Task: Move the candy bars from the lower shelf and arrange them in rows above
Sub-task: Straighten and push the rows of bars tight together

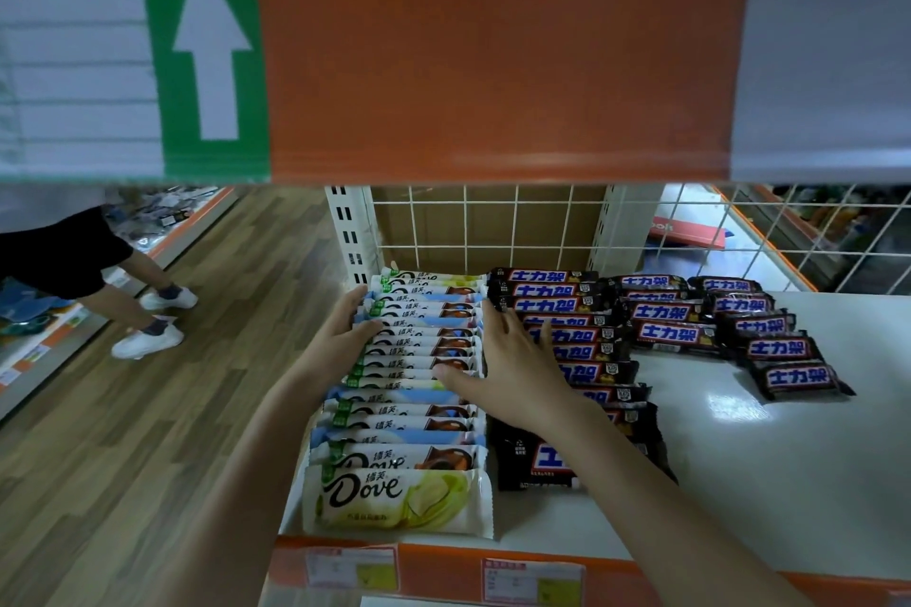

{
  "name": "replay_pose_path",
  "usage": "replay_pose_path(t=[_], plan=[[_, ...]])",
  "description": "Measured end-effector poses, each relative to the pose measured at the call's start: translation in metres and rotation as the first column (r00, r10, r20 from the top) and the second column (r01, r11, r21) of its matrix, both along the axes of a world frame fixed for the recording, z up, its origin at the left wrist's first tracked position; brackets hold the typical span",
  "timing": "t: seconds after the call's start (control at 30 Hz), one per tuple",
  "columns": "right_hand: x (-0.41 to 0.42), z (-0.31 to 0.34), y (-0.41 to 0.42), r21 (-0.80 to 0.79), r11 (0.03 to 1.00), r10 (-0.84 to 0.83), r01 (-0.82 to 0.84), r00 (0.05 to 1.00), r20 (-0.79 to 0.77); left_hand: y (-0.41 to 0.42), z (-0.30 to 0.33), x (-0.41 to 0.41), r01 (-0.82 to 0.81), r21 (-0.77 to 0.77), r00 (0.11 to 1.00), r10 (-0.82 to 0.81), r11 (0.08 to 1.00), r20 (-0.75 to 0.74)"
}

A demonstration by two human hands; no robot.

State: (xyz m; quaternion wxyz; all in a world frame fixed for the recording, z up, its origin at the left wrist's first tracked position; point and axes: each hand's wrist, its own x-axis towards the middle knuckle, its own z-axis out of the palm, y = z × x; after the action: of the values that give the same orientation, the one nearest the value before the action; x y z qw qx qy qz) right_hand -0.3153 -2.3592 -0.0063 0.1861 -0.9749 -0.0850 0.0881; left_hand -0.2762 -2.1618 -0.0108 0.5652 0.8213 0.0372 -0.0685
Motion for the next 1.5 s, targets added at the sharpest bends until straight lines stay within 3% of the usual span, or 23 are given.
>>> replay_pose_path(t=[0.17,0.3,0.4,0.5,0.63,0.83,0.93,1.1,1.5], plan=[[-0.003,0.007,0.009,0.263,0.965,-0.036,0.010,0.995,0.092,0.002,-0.003,0.000,-0.112,-0.144,0.992,0.119,0.983,0.042],[-0.006,0.013,0.021,0.559,0.820,-0.096,0.119,0.993,-0.071,0.002,-0.006,0.000,-0.118,-0.131,0.990,0.127,0.984,0.065],[0.000,0.012,0.025,0.594,0.781,-0.141,0.194,0.981,-0.136,-0.001,-0.006,-0.001,-0.103,-0.116,0.992,0.109,0.988,0.055],[0.008,0.013,0.026,0.552,0.798,-0.181,0.243,0.969,-0.166,0.001,-0.007,0.000,-0.094,-0.038,0.995,0.095,0.995,0.041],[0.011,0.017,0.027,0.392,0.894,-0.149,0.215,0.970,-0.194,0.001,-0.006,0.000,-0.054,0.131,0.997,0.046,0.990,0.068],[0.006,0.022,0.032,0.195,0.974,-0.095,0.114,0.990,-0.107,0.002,-0.002,-0.001,-0.034,0.427,0.983,-0.048,0.904,0.180],[-0.002,0.021,0.030,0.122,0.990,-0.068,0.071,0.997,-0.029,0.014,-0.003,-0.007,0.035,0.417,0.991,-0.086,0.908,0.106],[-0.007,0.021,0.030,0.098,0.994,-0.039,0.041,0.999,-0.030,0.019,0.005,-0.021,0.171,0.251,0.985,-0.161,0.953,-0.062],[-0.010,0.014,0.036,0.099,0.993,-0.073,0.072,0.997,0.010,-0.006,0.002,-0.023,0.097,0.387,0.995,-0.100,0.917,-0.013]])
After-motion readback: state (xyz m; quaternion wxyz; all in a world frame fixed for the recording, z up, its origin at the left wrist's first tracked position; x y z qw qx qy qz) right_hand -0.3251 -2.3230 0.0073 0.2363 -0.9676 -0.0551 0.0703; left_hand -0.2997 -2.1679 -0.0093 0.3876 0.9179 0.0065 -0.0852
